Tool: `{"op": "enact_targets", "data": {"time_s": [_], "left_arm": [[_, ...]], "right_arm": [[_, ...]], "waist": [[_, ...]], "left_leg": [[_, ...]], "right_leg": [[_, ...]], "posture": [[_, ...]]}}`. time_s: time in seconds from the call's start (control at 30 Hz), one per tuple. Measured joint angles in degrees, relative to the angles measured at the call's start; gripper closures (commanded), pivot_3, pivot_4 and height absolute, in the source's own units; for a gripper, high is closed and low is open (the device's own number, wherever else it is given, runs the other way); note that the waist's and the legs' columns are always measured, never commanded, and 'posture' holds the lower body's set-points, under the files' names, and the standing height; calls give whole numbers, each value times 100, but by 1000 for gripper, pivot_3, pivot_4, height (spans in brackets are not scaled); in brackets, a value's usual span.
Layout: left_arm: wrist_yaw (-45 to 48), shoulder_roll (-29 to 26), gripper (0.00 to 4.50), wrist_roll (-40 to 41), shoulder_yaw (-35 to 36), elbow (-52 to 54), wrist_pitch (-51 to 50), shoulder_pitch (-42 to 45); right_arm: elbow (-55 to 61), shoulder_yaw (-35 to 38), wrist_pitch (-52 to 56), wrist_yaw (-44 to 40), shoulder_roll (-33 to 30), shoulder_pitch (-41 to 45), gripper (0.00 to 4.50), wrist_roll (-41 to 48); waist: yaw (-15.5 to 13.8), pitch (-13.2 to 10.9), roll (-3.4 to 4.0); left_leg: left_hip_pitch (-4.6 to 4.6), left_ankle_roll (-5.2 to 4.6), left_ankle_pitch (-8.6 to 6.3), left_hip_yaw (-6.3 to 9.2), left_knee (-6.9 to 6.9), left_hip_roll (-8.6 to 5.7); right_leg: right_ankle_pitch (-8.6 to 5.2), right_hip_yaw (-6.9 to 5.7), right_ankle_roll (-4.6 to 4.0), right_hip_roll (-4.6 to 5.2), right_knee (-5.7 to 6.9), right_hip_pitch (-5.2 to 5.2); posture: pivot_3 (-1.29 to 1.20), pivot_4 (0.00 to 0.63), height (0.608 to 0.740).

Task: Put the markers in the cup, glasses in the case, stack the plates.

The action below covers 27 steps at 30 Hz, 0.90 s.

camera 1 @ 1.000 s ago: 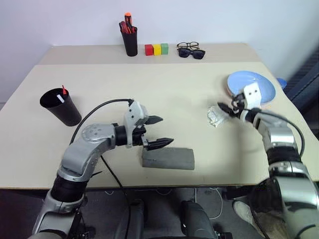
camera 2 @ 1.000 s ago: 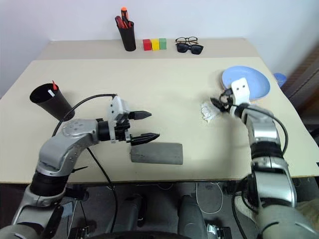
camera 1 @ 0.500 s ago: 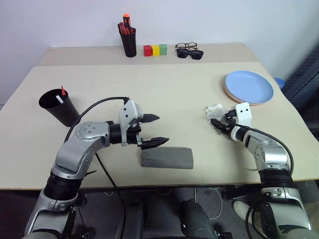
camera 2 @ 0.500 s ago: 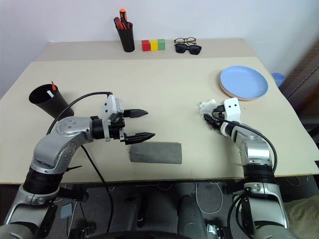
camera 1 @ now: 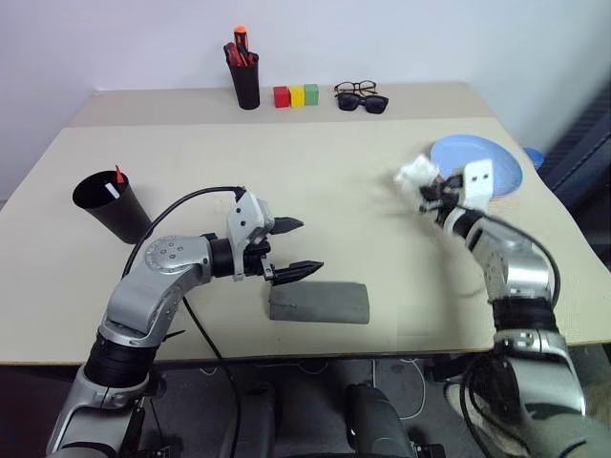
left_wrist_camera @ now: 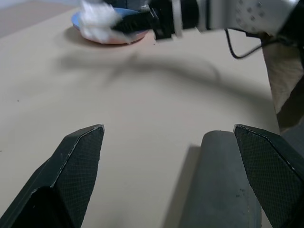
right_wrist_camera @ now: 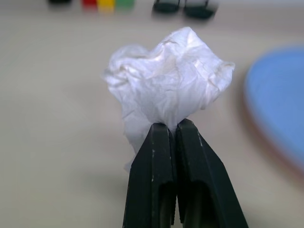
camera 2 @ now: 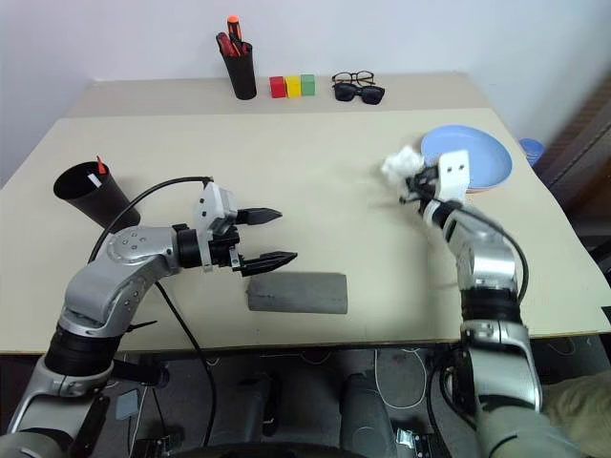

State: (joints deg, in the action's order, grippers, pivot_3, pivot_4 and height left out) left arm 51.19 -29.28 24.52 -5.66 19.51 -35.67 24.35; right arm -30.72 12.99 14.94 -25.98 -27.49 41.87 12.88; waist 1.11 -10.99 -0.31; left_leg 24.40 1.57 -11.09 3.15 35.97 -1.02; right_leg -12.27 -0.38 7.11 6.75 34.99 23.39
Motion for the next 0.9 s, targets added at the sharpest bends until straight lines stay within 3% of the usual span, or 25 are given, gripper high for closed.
{"op": "enact_targets", "data": {"time_s": [0.13,0.23,0.37,0.53,0.7,0.83,0.9], "left_arm": [[-203,4,0,-2,16,85,-27,-5],[-458,19,0,-1,54,154,-123,-9],[-784,73,0,18,154,322,-265,-85],[-1305,252,0,61,362,419,-344,-148],[-1673,483,0,-79,425,409,-72,-284],[-1823,516,0,-396,400,209,357,-537],[-1896,592,0,-514,425,100,653,-702]], "right_arm": [[-2032,51,-988,376,-550,1097,4457,-344],[-3428,-1,-1639,770,-983,1822,3643,-716],[-4241,-129,-1992,1132,-1200,2181,1798,-1082],[-4479,-146,-2383,1041,-1210,2228,1798,-1260],[-4287,-56,-2731,361,-1227,1978,1798,-1119],[-3451,139,-2715,-587,-1225,1159,1798,-659],[-2011,207,-2437,-1069,-1219,117,1798,-279]], "waist": [[-41,-3,-2],[4,-4,-4],[64,-5,-4],[145,-5,-3],[137,-5,-4],[105,-5,-4],[62,-4,-4]], "left_leg": [[5,0,0,-2,-2,-3],[4,0,0,-4,-10,-3],[1,0,0,-4,-19,-2],[-1,0,0,-5,-18,-3],[-2,0,0,-5,-18,-3],[-1,0,0,-5,-13,-4],[-1,-1,-1,-3,-13,-4]], "right_leg": [[-1,0,0,2,-10,-1],[-1,1,0,3,-16,0],[-1,4,0,2,-14,3],[0,6,1,2,-10,3],[-1,5,5,2,-11,0],[-2,6,6,2,-11,-3],[-5,5,11,3,-11,-6]], "posture": [[0,150,740],[0,150,740],[0,150,740],[0,150,740],[0,150,740],[0,150,740],[0,150,740]]}}
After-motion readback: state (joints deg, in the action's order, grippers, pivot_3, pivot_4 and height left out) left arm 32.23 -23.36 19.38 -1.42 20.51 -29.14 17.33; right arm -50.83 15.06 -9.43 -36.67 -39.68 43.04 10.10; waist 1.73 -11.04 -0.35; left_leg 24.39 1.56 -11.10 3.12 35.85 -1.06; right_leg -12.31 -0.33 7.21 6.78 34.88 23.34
